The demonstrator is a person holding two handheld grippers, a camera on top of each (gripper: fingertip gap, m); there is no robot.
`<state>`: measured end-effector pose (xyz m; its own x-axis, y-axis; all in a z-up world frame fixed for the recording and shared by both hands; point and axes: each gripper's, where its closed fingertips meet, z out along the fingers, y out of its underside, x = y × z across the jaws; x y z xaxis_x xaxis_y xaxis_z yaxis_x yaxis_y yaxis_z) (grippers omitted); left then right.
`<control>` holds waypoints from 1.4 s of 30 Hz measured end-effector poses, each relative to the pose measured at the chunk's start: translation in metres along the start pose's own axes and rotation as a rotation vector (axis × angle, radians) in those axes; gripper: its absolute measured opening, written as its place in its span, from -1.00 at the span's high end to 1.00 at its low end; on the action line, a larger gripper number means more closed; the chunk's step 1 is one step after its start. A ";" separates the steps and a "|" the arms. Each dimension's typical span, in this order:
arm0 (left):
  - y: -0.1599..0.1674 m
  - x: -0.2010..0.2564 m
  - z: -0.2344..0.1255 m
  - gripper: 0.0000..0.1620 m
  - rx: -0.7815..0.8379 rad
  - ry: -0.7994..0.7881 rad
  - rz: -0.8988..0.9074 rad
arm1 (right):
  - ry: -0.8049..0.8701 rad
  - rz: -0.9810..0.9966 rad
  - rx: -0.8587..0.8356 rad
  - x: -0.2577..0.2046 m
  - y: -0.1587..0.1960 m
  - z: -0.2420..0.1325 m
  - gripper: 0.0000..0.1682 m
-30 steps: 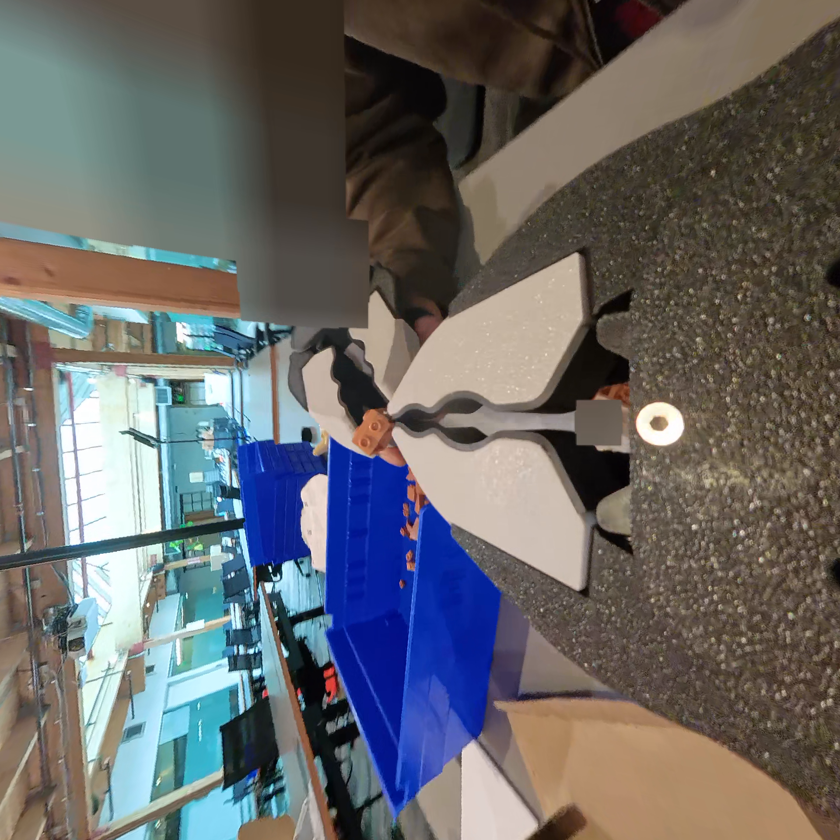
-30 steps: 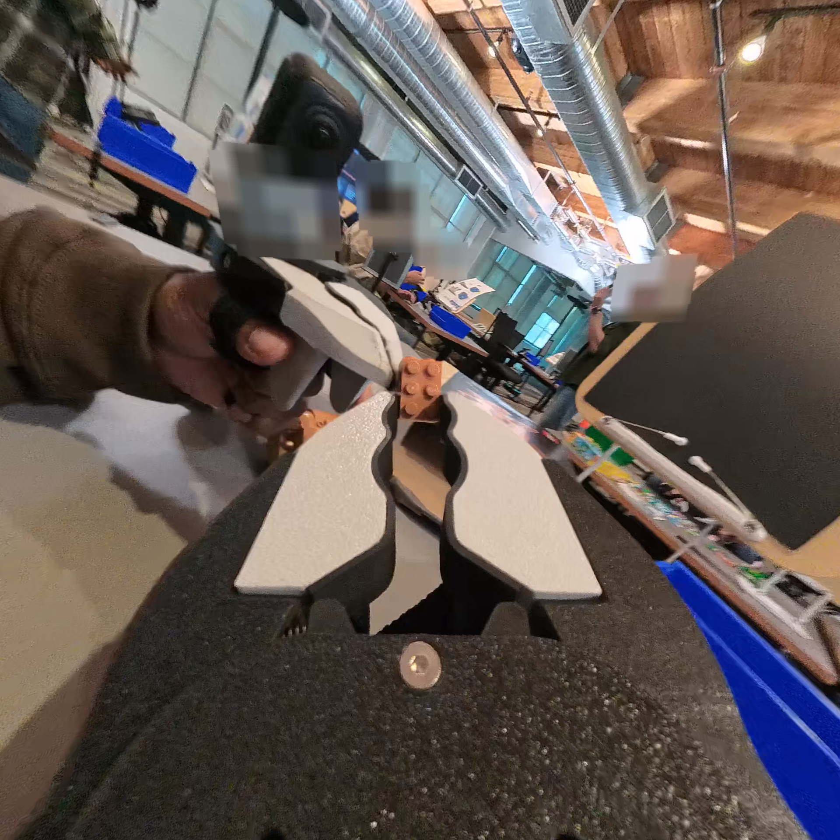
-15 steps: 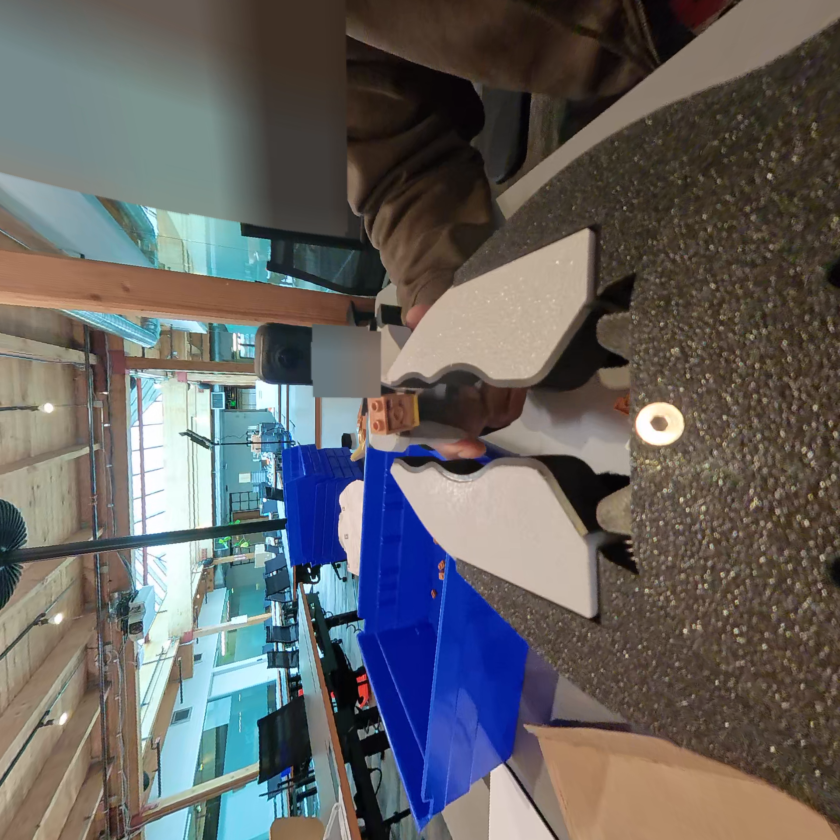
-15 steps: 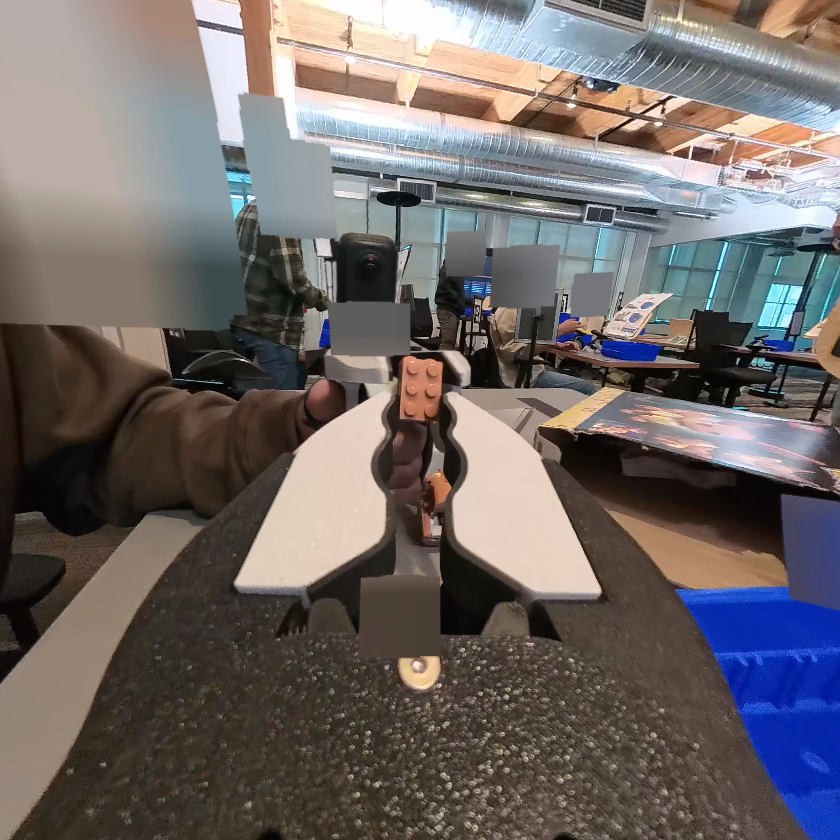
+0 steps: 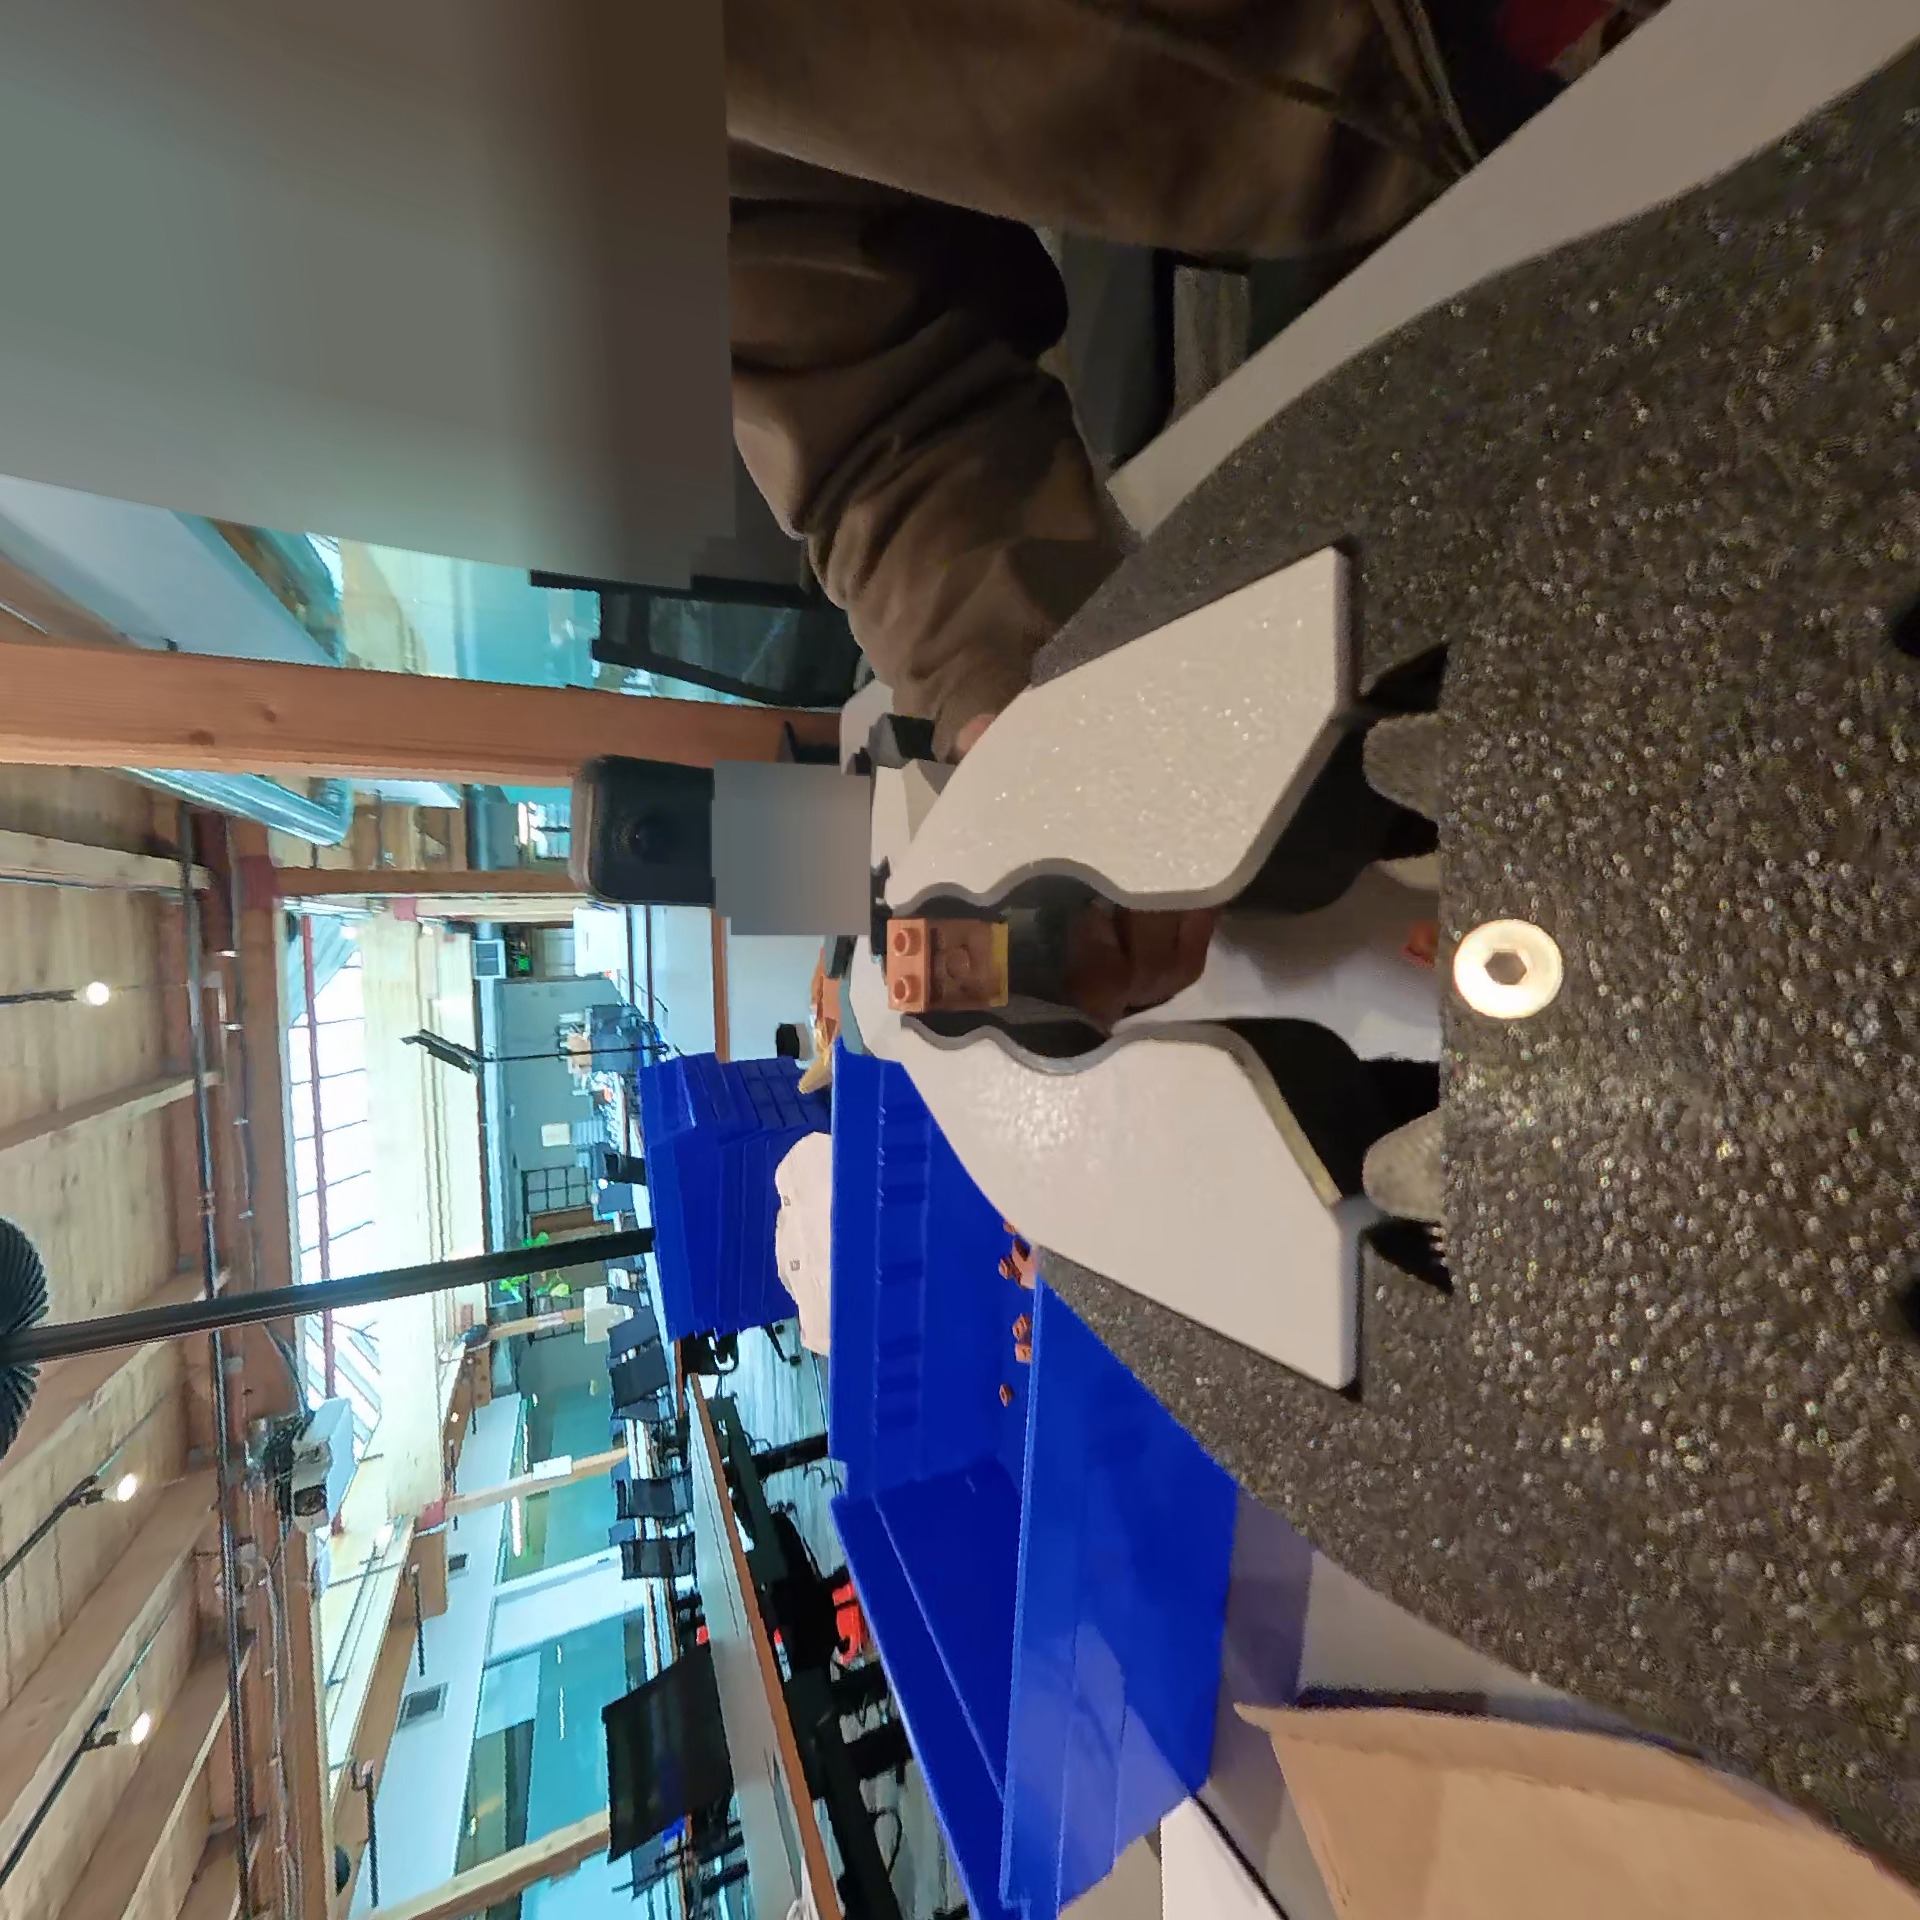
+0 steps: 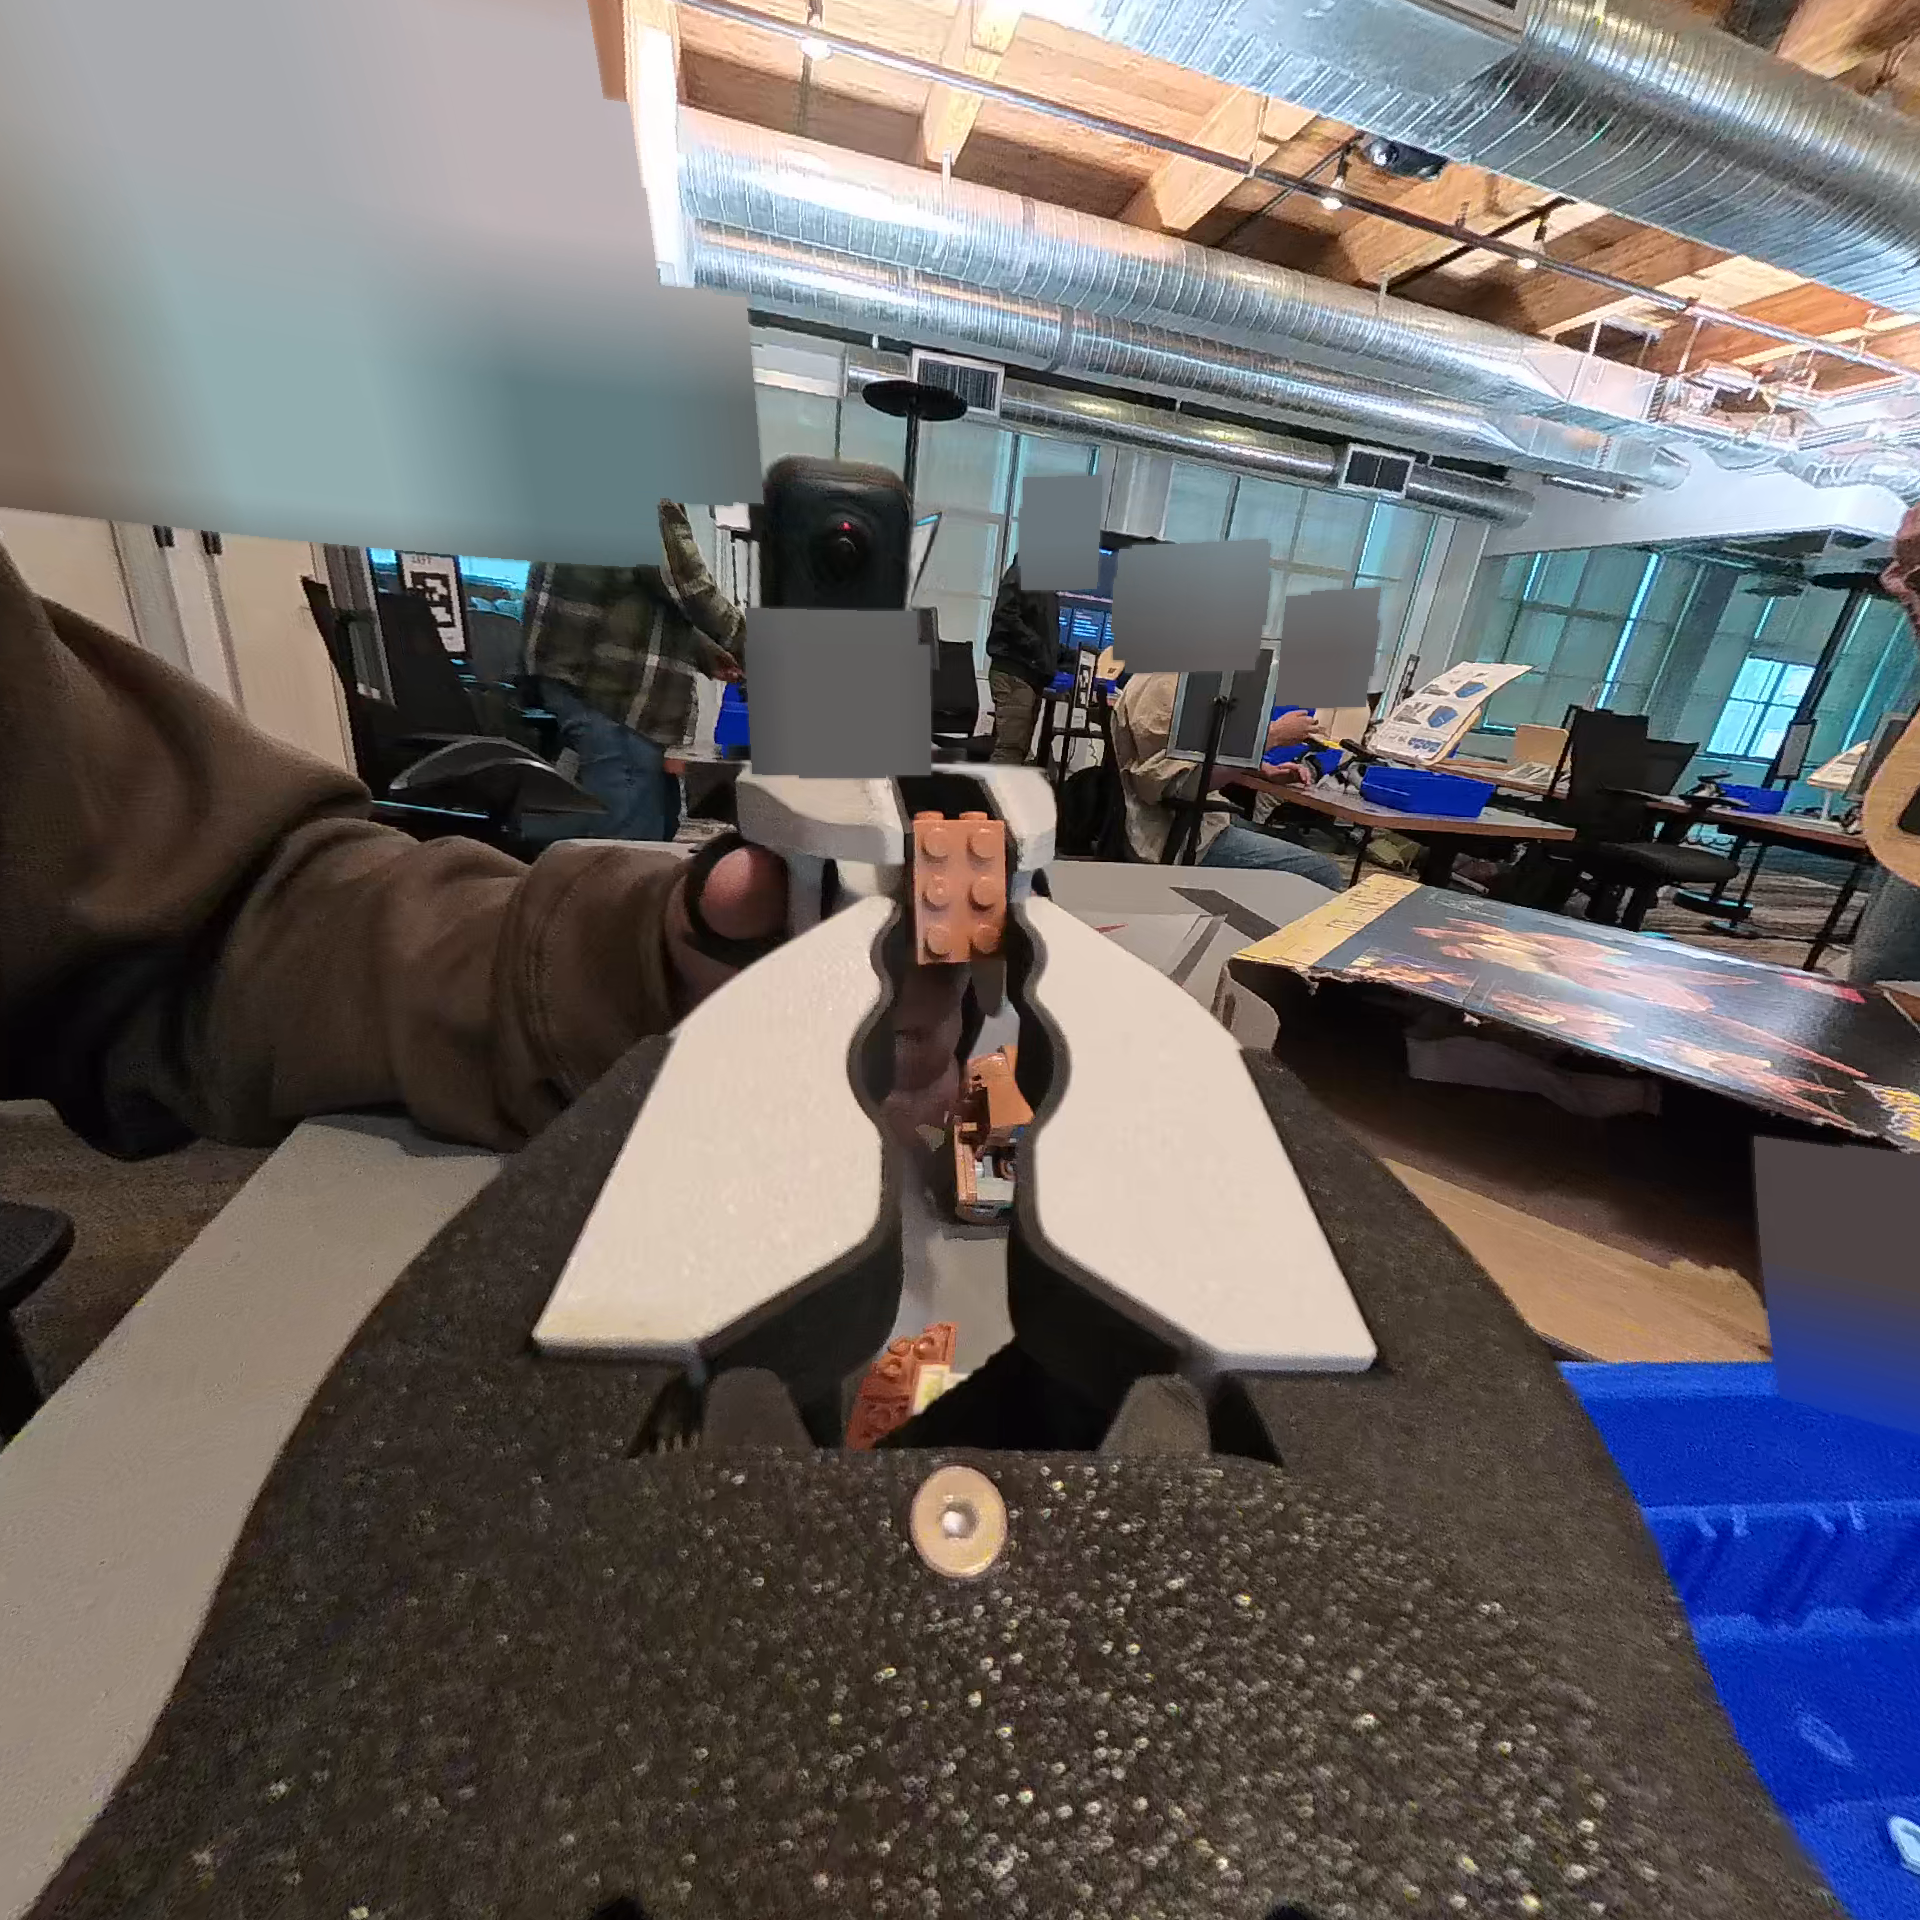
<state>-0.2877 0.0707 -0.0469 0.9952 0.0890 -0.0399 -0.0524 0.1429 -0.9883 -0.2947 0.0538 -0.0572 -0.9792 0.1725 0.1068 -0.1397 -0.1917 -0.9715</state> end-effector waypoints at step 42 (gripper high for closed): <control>-0.001 -0.008 -0.008 0.80 -0.149 -0.163 0.367 | 0.004 -0.064 0.019 0.006 -0.017 -0.010 0.79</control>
<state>-0.2948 0.0620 -0.0472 0.8863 0.2636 -0.3808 -0.3762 -0.0697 -0.9239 -0.2964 0.0673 -0.0423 -0.9677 0.1885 0.1675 -0.2045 -0.1983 -0.9586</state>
